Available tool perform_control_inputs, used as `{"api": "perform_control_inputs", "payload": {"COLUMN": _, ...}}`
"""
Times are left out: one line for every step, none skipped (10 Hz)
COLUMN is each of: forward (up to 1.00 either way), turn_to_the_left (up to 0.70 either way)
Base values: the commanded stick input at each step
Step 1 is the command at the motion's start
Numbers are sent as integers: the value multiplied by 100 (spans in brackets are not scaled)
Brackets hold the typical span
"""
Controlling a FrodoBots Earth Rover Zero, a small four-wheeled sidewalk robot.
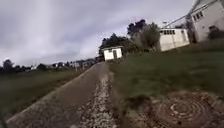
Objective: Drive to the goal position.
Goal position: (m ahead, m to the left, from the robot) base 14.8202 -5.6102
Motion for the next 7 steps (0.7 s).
{"api": "perform_control_inputs", "payload": {"forward": 70, "turn_to_the_left": 0}}
{"api": "perform_control_inputs", "payload": {"forward": 70, "turn_to_the_left": 0}}
{"api": "perform_control_inputs", "payload": {"forward": 70, "turn_to_the_left": 0}}
{"api": "perform_control_inputs", "payload": {"forward": 70, "turn_to_the_left": 0}}
{"api": "perform_control_inputs", "payload": {"forward": 70, "turn_to_the_left": 0}}
{"api": "perform_control_inputs", "payload": {"forward": 70, "turn_to_the_left": 0}}
{"api": "perform_control_inputs", "payload": {"forward": 70, "turn_to_the_left": 0}}
